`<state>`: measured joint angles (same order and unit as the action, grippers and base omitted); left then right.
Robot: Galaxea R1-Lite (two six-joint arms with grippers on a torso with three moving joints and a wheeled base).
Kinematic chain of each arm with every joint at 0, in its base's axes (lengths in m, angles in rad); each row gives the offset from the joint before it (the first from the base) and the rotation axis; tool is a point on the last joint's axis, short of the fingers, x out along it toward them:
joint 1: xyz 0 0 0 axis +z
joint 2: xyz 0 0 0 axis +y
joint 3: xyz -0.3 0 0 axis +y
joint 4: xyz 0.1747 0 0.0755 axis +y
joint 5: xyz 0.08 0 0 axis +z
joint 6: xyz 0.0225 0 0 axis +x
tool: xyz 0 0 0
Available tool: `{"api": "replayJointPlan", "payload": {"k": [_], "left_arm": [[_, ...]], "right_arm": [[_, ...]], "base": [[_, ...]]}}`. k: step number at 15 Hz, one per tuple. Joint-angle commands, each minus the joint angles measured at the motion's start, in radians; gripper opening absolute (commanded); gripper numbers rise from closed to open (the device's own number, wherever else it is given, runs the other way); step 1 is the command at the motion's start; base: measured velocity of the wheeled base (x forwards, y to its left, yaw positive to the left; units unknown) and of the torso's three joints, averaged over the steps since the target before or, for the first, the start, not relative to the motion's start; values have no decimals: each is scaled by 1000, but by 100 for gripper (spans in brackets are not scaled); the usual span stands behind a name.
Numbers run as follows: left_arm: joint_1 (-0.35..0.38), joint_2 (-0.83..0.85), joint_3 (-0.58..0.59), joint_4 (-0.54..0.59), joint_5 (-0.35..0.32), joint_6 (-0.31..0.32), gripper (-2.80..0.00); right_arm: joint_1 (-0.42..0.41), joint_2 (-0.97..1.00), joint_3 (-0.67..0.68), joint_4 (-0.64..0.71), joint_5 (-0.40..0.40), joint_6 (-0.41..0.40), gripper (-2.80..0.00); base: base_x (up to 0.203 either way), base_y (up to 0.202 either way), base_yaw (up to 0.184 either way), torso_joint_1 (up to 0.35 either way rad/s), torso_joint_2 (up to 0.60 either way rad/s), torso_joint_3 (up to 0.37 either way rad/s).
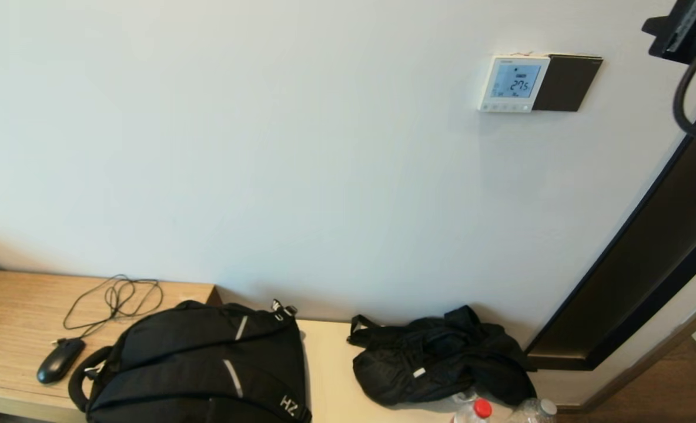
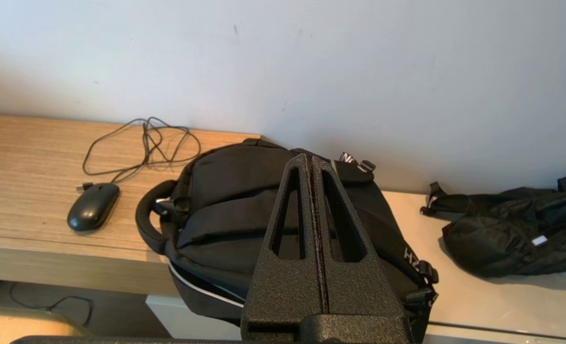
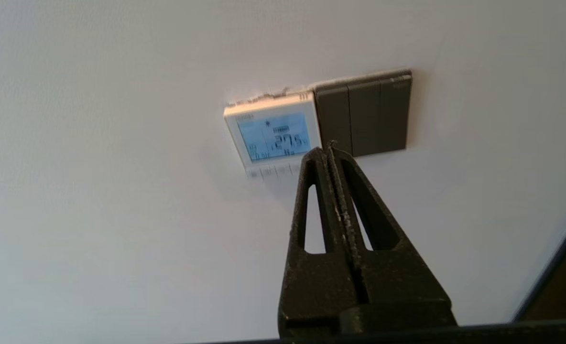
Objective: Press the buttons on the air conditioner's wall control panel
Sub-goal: Turn off the central air conditioner
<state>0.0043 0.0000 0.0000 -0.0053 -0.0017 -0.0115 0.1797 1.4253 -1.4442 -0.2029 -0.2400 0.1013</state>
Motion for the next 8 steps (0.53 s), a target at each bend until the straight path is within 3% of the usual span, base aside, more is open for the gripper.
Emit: {"api": "replayJointPlan", "payload": {"k": [1,8], "left_arm": [[0,0,0,1,0,-1,-280],[0,0,0,-1,0,-1,-280]], "right_arm": [[13,127,-3,-120,-45,-2,-280],[12,286,-47,-182,-61,-18,-280]], "base": [[0,0,0,0,0,0],[0,0,0,0,0,0]]}}
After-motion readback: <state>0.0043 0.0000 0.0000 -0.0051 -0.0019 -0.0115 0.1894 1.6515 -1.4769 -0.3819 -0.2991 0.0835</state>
